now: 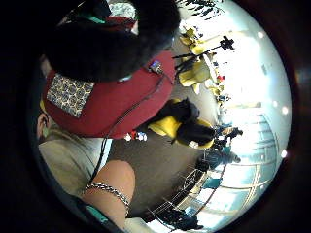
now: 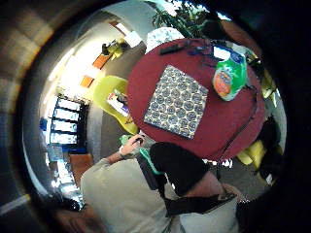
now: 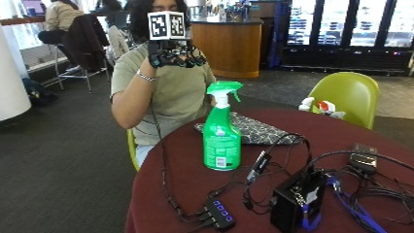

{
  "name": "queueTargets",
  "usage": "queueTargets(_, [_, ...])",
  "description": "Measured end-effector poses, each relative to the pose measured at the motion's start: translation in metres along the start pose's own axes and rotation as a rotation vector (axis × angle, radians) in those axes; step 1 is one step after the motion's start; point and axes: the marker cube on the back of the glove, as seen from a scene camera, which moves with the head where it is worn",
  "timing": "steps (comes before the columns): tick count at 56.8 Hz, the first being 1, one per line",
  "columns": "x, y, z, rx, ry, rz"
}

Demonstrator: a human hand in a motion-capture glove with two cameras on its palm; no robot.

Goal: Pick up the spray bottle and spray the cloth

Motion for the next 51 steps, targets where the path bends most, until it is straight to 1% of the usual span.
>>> queueTargets(6, [0.008,0.000,-0.002,-0.014,0.026,-0.001])
queueTargets(15, [0.012,-0.008,0.002,-0.061,-0.029,-0.010])
queueTargets(28, [0.013,-0.019,0.008,-0.032,-0.050,0.006])
queueTargets(38, [0.028,-0.023,0.018,0.011,-0.199,0.107])
queueTargets(46, [0.034,-0.027,0.040,0.000,-0.348,0.204])
queueTargets(51, [0.038,-0.032,0.056,0.056,-0.484,0.272])
